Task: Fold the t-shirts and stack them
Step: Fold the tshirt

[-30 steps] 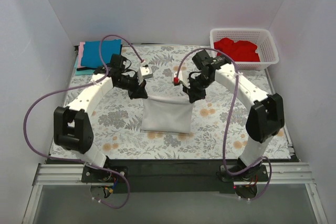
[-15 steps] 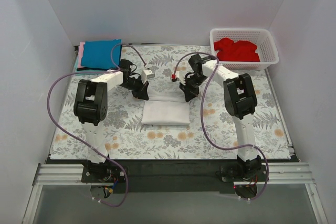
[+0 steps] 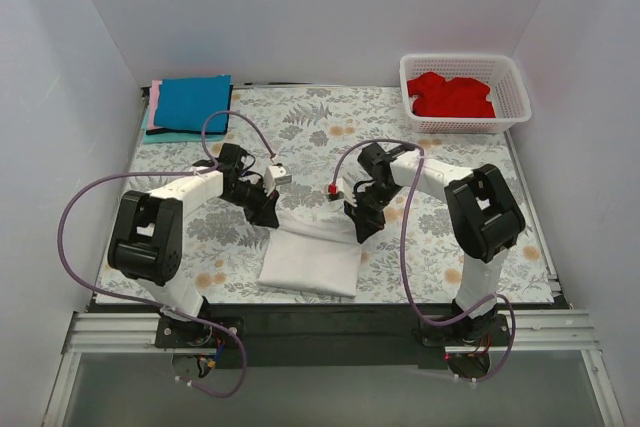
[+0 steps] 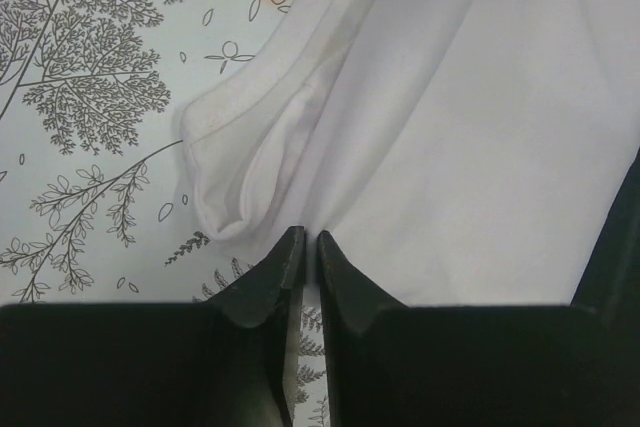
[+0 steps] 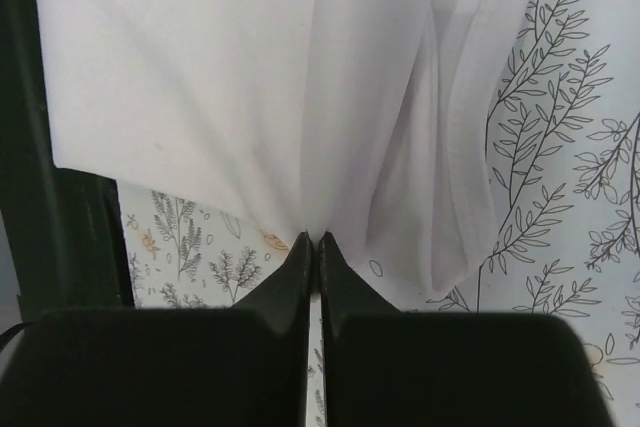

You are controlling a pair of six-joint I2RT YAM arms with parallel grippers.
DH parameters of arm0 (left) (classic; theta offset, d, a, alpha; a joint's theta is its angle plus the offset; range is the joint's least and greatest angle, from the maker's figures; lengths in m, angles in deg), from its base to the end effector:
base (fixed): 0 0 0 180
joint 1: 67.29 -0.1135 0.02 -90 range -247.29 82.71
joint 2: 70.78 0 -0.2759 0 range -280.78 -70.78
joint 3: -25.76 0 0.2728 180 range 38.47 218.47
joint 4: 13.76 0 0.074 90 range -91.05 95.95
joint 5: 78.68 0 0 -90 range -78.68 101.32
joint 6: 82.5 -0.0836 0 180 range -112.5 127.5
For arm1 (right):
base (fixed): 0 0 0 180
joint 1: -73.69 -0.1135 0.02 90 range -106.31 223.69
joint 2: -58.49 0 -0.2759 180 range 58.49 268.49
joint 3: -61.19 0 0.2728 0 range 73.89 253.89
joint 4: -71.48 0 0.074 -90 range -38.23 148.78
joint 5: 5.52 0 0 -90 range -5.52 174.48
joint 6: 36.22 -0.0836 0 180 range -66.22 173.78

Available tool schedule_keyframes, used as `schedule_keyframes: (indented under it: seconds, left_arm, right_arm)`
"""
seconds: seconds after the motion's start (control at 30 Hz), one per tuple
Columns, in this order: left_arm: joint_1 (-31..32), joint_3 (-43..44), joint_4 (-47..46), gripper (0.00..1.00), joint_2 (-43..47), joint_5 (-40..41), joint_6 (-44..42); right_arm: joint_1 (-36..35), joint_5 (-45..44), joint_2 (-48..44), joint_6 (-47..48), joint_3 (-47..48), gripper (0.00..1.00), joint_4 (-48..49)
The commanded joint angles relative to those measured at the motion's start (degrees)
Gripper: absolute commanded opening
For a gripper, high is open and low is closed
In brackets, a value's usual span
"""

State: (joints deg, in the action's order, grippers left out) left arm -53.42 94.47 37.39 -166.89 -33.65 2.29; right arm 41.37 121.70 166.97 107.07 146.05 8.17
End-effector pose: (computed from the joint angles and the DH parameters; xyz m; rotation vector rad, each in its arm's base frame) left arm 0.2946 -0.1336 0.1318 0.5740 2.7201 -1.1674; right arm 0.2814 0.2378 0.1255 -1.9407 2.0579 0.9228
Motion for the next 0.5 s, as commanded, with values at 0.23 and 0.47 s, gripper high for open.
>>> schedule_keyframes:
  seconds: [0.23, 0.47]
  left_arm:
    - [-0.1, 0.0, -1.7, 0.5, 11.6, -8.0, -5.5]
    - [8.1, -0.3, -15.6, 0.52, 9.3, -5.9, -3.8]
  right_arm:
    - [1.5, 5.7, -4.2, -6.2, 6.9, 0.67, -9.1]
    - [7.9, 18.7, 4.2, -17.2, 18.5, 0.39, -9.0]
